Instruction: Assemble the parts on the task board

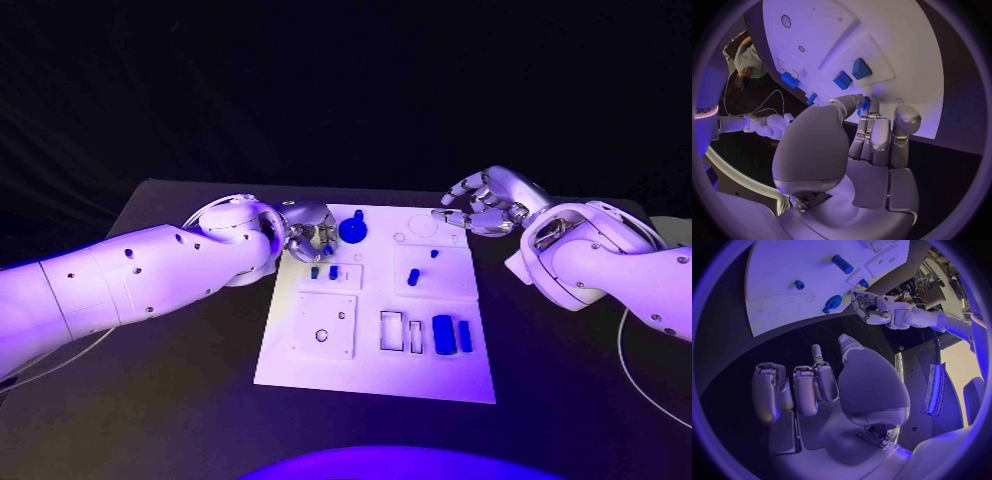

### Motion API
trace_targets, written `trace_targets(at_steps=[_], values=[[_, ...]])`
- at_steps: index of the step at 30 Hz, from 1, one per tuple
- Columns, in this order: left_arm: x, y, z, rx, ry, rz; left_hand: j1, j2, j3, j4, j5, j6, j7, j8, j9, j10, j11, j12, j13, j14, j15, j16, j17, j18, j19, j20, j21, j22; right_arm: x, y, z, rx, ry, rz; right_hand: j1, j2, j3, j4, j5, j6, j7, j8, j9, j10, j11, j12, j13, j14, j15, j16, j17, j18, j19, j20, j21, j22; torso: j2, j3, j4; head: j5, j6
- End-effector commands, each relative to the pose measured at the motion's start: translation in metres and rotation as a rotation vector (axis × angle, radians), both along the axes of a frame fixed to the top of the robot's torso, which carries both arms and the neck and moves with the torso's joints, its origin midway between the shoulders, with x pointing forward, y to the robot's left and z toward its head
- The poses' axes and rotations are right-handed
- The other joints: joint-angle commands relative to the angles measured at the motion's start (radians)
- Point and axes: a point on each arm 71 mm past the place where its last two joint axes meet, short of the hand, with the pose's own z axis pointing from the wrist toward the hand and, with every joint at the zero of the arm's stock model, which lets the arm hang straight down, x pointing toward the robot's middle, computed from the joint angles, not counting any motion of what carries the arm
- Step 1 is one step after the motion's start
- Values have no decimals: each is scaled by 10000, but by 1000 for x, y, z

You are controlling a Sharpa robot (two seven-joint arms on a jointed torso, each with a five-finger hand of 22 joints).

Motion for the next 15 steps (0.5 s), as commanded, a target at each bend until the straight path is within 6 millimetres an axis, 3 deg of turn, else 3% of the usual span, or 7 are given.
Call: trace_targets(at_steps=[1, 10, 15], values=[[-1, -1, -2, 107, 209, 6, -84, 12, -25, -21, -58, 75, -12, -45, -11, 75, -27, -37, -13, 18, -10, 29, -15, -166, 0, 48, -8, -12, 0, 1, 0, -72, -5, 100, -66, -4, -3, -5, 59, 0, -53, 37, 13, -53, -50, -54, 1003, 580, -62, -46, 499, 119, 292, -67, -47, 1789, -5, -1, 2, -1, -5], [0, 0, -4, 323, 397, 148, -127, 0, -49, -9, -83, 59, 1, -93, -18, 71, -13, -99, -29, -14, -2, 9, -89, -154, -38, 49, -45, -66, 0, 1, -1, -79, 6, 91, -66, -4, -3, -5, 59, 0, -53, 37, 13, -53, -50, -54, 1003, 580, -62, -46, 499, 119, 292, -67, -47, 1789, -4, -1, 8, -13, -12], [0, 1, -4, 412, 476, 202, -228, -85, -87, 4, -94, -281, 95, -460, -125, -78, 72, -356, -89, -116, 72, -32, -272, -126, -156, 92, -156, -216, 0, 1, -1, -76, 0, 91, -66, -4, -3, -5, 59, 0, -53, 37, 13, -53, -50, -54, 1003, 580, -62, -46, 499, 119, 292, -67, -47, 1789, -2, -11, 4, -8, -11]])
